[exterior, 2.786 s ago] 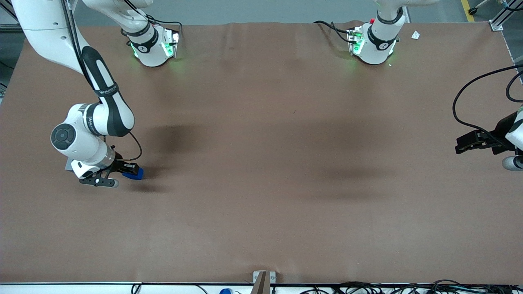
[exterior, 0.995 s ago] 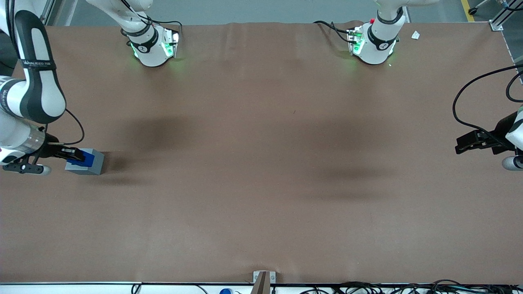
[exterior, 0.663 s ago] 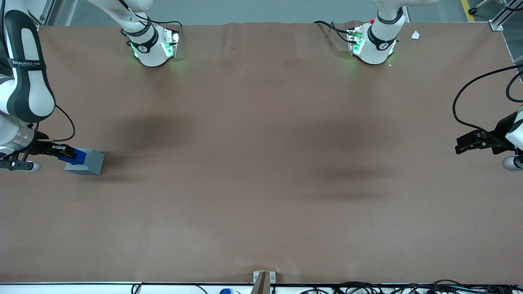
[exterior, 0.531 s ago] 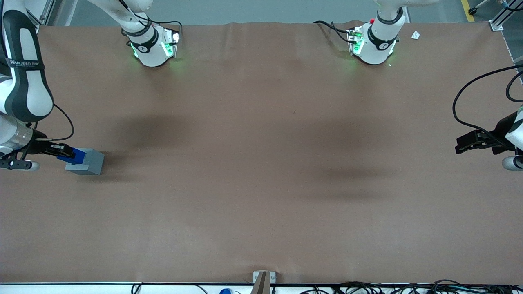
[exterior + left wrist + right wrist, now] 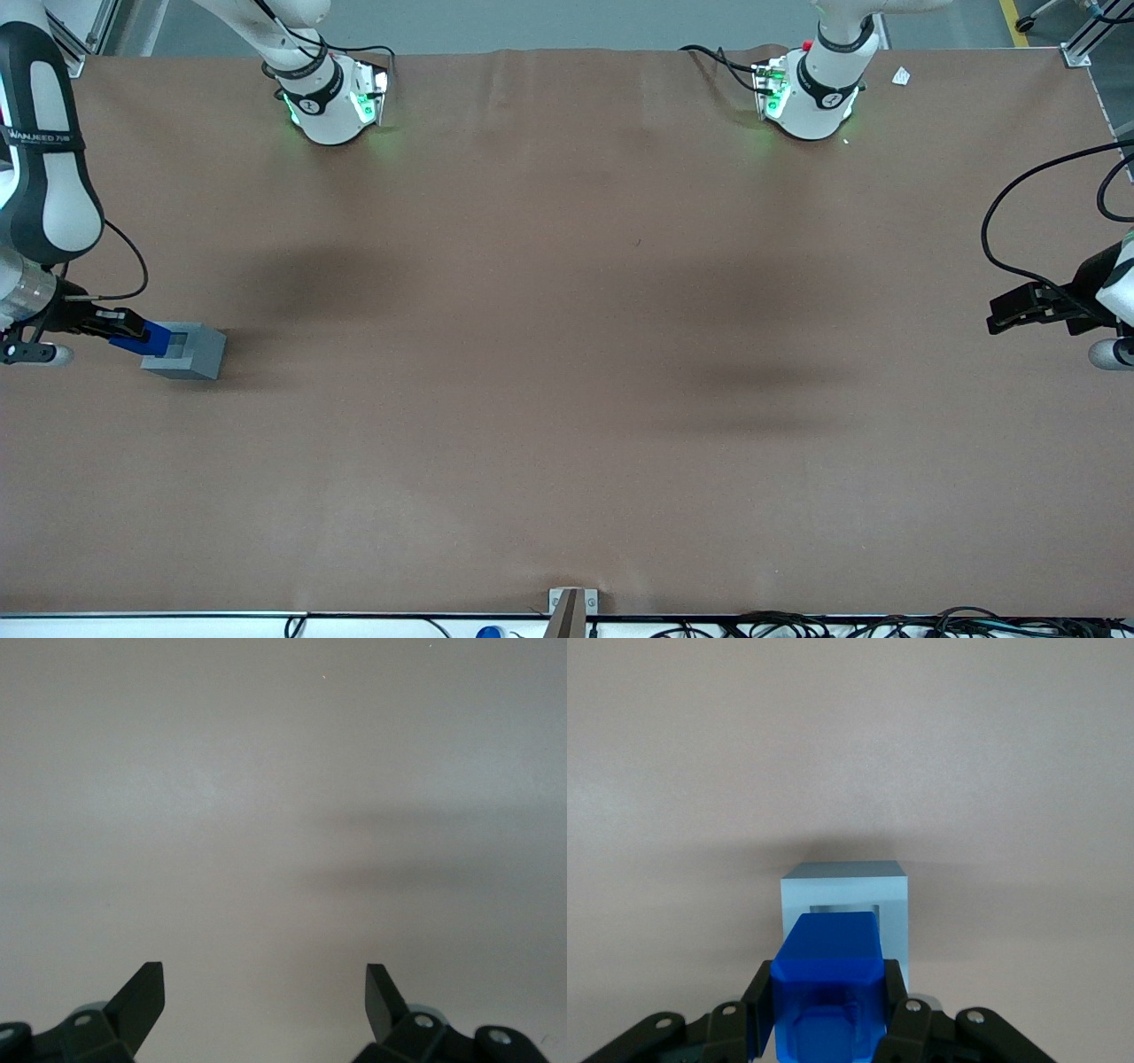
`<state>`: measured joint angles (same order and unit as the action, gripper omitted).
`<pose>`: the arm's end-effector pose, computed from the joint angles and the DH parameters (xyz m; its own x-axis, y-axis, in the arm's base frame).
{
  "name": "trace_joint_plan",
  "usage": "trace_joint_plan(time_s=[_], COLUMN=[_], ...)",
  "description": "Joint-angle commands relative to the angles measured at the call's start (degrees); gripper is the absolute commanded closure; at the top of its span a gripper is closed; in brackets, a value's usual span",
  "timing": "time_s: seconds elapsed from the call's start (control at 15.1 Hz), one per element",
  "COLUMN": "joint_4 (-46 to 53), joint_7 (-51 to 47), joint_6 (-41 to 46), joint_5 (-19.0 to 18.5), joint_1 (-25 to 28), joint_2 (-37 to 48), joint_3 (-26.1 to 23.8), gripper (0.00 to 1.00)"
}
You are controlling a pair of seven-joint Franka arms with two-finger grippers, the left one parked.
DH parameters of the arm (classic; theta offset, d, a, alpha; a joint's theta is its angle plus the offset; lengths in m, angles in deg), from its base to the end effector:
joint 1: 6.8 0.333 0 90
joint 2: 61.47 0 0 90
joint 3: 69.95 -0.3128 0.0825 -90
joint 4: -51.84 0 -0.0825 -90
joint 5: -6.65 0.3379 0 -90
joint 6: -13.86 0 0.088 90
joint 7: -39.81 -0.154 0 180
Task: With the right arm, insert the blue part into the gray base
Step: 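Lower the blue block into the gray base's opening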
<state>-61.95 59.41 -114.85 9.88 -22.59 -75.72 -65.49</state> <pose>0.5306 -0.1907 0.3201 0.9988 -0.0440 0.0201 -0.0436 -0.9989 -0.0197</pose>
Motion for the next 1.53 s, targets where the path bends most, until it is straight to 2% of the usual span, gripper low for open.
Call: trace_joint_plan(time_s=[0.0,0.13,1.46], joint_4=[-2.6,-4.0,-5.3], joint_7=[1.6,1.6,1.0], joint_6=[-4.5,-7.7,-5.8], joint_5=[-0.2,-0.2,0.5], joint_1=[-1.4,-1.5,-1.4], joint_2=[0.1,-0.7,-0.7], joint_3=[-0.9,-0.9,-1.0], gripper=[0.77,0.77,0.77])
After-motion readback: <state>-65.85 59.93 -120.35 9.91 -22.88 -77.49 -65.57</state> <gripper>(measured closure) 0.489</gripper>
